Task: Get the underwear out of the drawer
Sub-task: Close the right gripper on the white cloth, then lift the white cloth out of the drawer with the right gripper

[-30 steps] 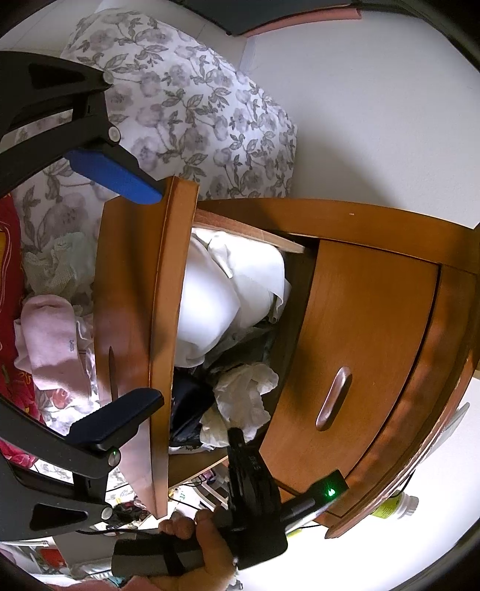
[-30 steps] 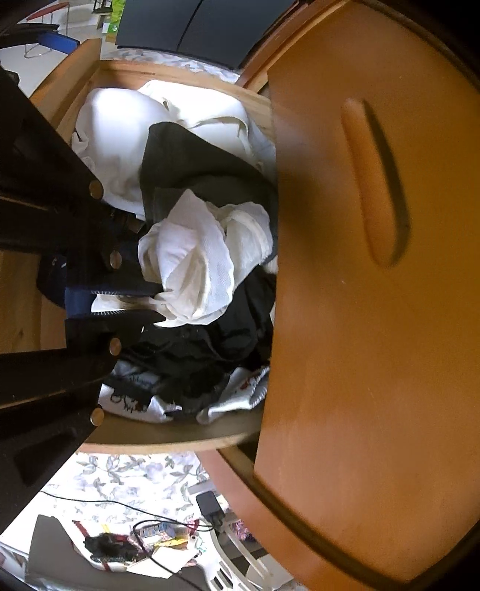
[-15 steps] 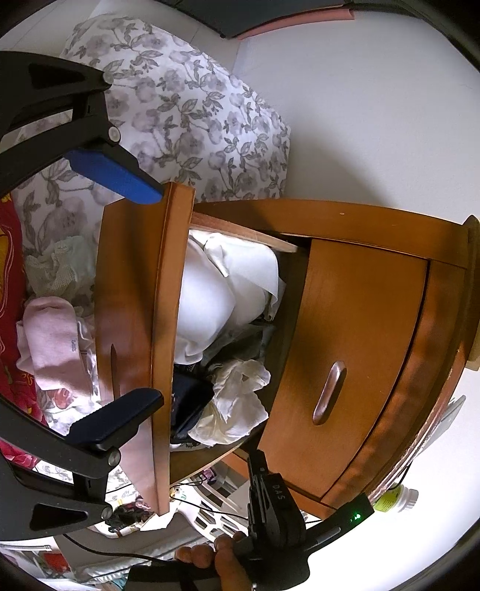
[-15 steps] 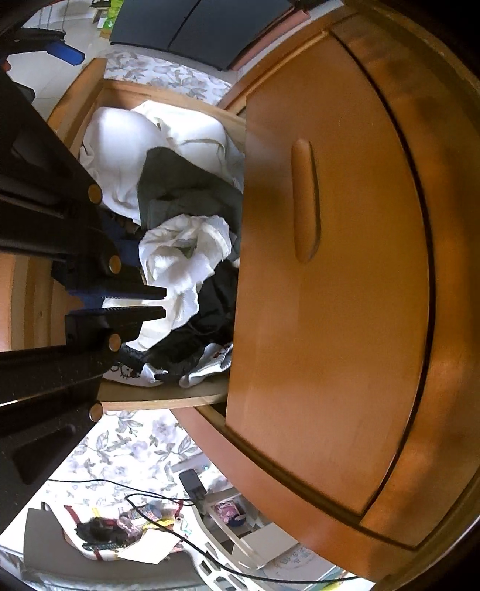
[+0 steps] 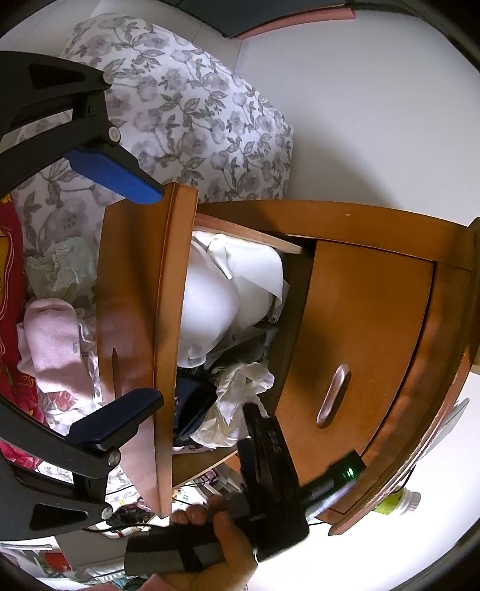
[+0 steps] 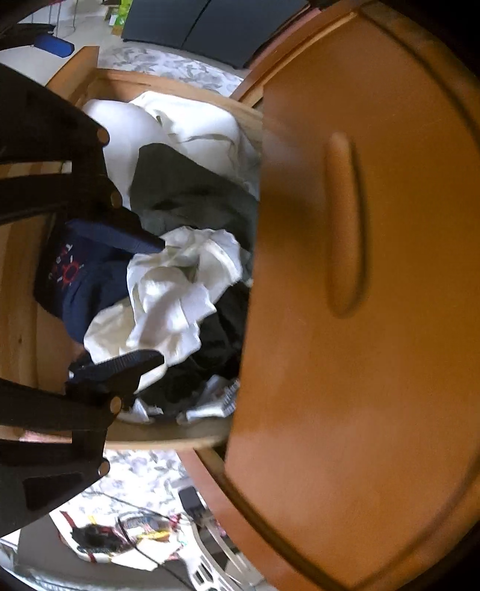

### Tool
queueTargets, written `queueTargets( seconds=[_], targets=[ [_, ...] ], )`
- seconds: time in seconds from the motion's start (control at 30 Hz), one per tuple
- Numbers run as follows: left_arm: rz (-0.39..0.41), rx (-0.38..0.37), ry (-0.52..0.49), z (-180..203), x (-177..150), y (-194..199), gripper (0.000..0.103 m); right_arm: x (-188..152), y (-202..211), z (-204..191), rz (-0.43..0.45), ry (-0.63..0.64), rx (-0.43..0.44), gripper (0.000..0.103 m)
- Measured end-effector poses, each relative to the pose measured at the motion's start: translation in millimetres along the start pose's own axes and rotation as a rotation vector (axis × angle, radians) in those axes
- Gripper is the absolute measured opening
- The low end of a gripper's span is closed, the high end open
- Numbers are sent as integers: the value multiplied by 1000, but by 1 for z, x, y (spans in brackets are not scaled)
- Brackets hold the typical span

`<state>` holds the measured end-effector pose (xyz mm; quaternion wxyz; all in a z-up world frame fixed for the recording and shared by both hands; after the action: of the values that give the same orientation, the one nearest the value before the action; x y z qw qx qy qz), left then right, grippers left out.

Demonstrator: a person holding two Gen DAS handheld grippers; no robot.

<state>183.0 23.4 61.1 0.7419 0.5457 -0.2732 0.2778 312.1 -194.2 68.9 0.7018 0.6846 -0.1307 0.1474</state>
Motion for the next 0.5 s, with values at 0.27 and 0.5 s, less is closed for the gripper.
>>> queueTargets(
  seconds=[0.27,0.5],
  targets=[
    [-9,-2,-9,2,-1,-3,100,-3,-36,-11,-92,60,-101,66],
    [-20,-1,-17,3,-3,-8,100,0,-44,-4,-93,66,-134,45]
  ],
)
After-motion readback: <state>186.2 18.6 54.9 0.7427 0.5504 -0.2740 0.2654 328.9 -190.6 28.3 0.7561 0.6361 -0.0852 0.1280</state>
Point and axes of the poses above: each gripper's, at about its wrist camera, not at the fingertips, and y roughly against the way its jaws point, z to its right, x to its top, the point moved 1 cm from there along -y, roughly the way its jaws point, and after that the axes turned 1 degree about y, right-handed, at the moved point
